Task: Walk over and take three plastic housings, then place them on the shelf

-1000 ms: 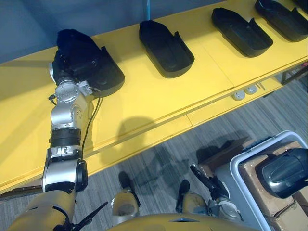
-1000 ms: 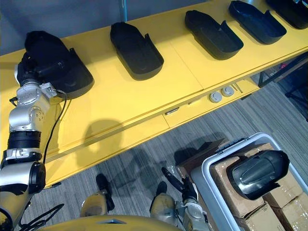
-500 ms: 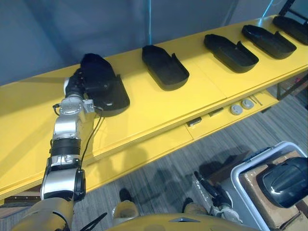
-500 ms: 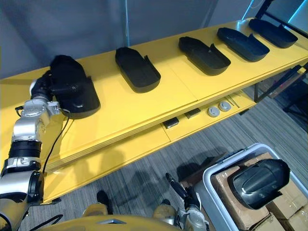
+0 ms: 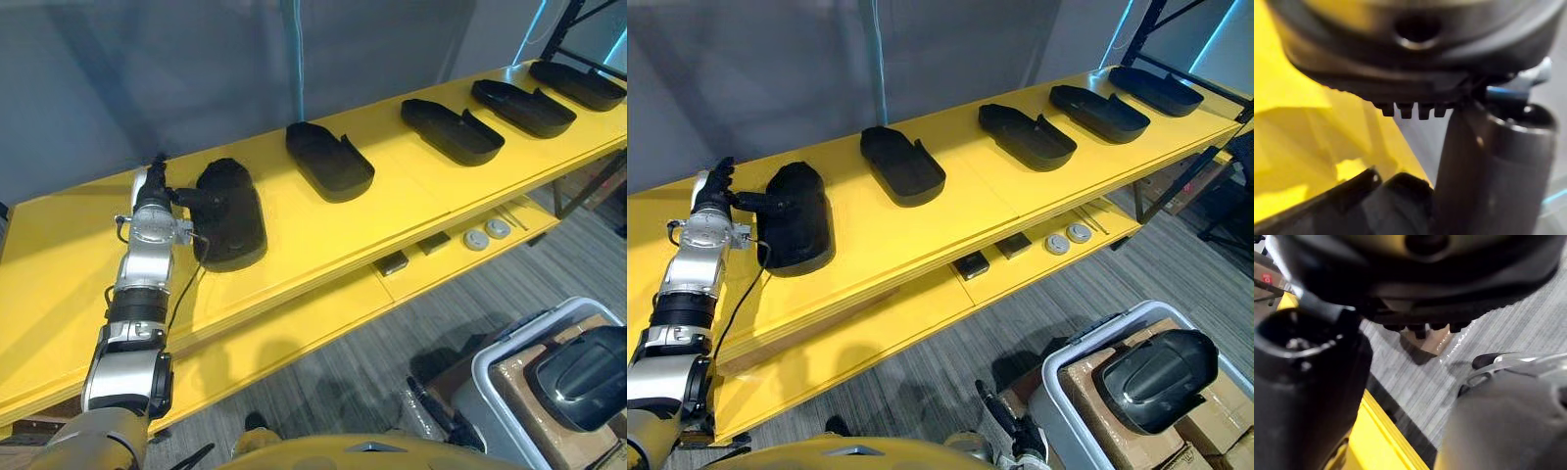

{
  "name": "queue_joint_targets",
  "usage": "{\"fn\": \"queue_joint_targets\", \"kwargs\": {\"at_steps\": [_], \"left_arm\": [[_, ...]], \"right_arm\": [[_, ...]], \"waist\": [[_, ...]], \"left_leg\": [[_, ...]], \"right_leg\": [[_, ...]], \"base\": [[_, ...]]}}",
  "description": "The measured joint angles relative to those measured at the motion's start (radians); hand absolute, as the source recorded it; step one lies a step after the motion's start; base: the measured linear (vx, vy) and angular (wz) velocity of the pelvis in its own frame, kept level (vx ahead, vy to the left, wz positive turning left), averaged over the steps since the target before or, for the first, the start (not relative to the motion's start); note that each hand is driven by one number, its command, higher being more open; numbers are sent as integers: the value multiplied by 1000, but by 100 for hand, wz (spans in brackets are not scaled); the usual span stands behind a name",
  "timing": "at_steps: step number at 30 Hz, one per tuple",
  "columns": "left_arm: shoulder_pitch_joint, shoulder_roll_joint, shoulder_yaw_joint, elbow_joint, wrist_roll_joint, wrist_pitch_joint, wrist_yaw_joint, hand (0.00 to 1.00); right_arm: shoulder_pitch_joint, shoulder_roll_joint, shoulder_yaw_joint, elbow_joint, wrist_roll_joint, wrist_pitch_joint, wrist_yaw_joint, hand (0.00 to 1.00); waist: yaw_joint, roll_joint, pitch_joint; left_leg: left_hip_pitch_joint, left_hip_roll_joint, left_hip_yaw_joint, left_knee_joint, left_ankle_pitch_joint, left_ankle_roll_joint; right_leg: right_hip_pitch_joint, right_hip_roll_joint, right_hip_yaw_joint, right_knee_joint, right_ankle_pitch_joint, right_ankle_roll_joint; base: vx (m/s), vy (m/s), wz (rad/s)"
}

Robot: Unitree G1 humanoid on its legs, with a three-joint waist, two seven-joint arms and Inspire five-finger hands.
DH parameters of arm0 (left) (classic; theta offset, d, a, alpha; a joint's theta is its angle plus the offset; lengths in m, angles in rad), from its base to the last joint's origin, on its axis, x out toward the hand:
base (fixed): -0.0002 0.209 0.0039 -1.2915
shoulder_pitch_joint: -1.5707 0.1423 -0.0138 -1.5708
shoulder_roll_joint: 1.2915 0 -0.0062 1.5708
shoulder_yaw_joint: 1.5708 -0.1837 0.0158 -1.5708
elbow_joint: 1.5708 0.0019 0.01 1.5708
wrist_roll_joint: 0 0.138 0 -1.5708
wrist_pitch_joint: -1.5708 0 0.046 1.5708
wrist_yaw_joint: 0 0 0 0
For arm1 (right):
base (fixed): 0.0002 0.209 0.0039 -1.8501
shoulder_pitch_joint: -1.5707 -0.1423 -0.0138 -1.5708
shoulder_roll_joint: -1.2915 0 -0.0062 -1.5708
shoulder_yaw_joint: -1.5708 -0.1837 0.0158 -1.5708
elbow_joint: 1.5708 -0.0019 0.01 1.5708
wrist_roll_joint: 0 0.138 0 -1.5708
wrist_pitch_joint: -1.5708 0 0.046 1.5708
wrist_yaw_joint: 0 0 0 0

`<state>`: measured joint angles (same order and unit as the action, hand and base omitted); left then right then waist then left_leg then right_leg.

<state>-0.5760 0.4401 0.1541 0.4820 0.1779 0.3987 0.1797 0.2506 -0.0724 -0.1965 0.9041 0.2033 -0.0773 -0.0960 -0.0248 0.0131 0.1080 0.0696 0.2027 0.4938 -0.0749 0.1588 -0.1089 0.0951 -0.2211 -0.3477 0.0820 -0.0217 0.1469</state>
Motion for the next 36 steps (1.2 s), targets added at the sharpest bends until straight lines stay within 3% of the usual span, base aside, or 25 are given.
{"fn": "queue_joint_targets", "kwargs": {"at_steps": [2, 5, 7, 9, 11, 12, 13, 14, 17, 21, 26, 29, 31, 36], "left_arm": [[0, 0, 1, 3, 9, 8, 33, 100], [-1, -2, 0, 8, -13, 12, 153, 100], [-1, -9, 1, -2, -110, -29, 267, 100], [4, -21, 1, -58, -255, -109, 339, 100], [58, -41, -1, -247, -373, -249, 391, 100], [96, -63, -6, -407, -416, -349, 399, 100], [128, -74, -24, -577, -442, -443, 393, 100], [139, -78, -30, -651, -447, -486, 385, 100], [156, -93, -56, -946, -450, -709, 292, 100], [222, -116, -7, -1089, -437, -838, 209, 100], [447, -138, 80, -1162, -360, -856, 139, 100], [640, -208, 119, -1132, -283, -851, 156, 100], [757, -274, 166, -1025, -269, -826, 192, 100], [892, -418, 263, -656, -247, -724, 305, 100]], "right_arm": [[0, 0, 0, 1, 0, 0, 0, 100], [1, 3, 5, 3, 1, -26, -3, 100], [4, 8, 25, -2, 8, -60, -40, 100], [11, 13, 50, -23, 37, -76, -90, 100], [16, 39, 52, -93, 61, -104, -138, 100], [32, 54, 56, -169, 81, -127, -157, 100], [54, 63, 70, -277, 85, -136, -171, 100], [62, 65, 77, -331, 84, -141, -179, 100], [64, 62, 98, -616, 75, -187, -231, 100], [43, 32, 132, -890, 1, -235, -244, 100], [39, 26, 199, -1170, -78, -286, -151, 100], [24, 14, 243, -1294, -75, -303, -70, 100], [-28, -7, 292, -1313, -28, -303, 20, 100], [-122, -56, 457, -1300, -4, -265, 198, 100]], "waist": [[-2, 0, 0], [-6, -2, -4], [-6, -6, -9], [-3, -13, -13], [-6, -17, -15], [-5, -19, -16], [-8, -19, -16], [-9, -18, -16], [-10, -5, -29], [1, 24, -68], [31, 24, -72], [53, 16, -72], [59, -2, -71], [96, -24, -68]], "left_leg": [[4, 1, 5, -1, 0, 0], [9, 1, 10, -1, 0, 0], [9, 1, 12, -1, 0, 0], [9, 1, 11, -1, 0, 0], [8, 1, 14, 2, -3, -3], [8, 1, 15, 3, -4, -4], [9, 1, 17, 7, -8, -5], [9, 3, 17, 14, -11, -4], [12, 21, 21, 73, -51, -11], [12, 30, 21, 89, -63, -15], [9, 48, -5, 91, -64, -23], [-11, 48, -23, 91, -59, -22], [-30, 44, -54, 90, -53, -20], [-68, 27, -108, 92, -46, -16]], "right_leg": [[1, 0, 4, 0, 0, 0], [0, 1, 11, 0, 1, 1], [0, 1, 12, 0, 1, 1], [0, 1, 12, -1, 3, 1], [1, 1, 12, -7, 10, -3], [1, 1, 12, -9, 12, -5], [3, 1, 12, -11, 13, -5], [5, 1, 12, -11, 13, -5], [30, 2, 13, -16, 12, -5], [37, 9, 11, -23, 11, -7], [52, 26, -22, -38, -8, -16], [53, 25, -63, -51, -7, -14], [54, 24, -89, -52, -4, -11], [63, 22, -138, -68, 10, 0]], "base": [[10, -2, -7], [4, -2, -6], [0, 0, 0], [0, 0, 0], [5, 3, -2], [21, 5, -6], [22, 4, -5], [27, -1, -7], [13, -6, -7], [0, 0, 0], [-25, -34, 12], [17, 0, 16], [43, -1, 30], [81, 0, 28]]}}
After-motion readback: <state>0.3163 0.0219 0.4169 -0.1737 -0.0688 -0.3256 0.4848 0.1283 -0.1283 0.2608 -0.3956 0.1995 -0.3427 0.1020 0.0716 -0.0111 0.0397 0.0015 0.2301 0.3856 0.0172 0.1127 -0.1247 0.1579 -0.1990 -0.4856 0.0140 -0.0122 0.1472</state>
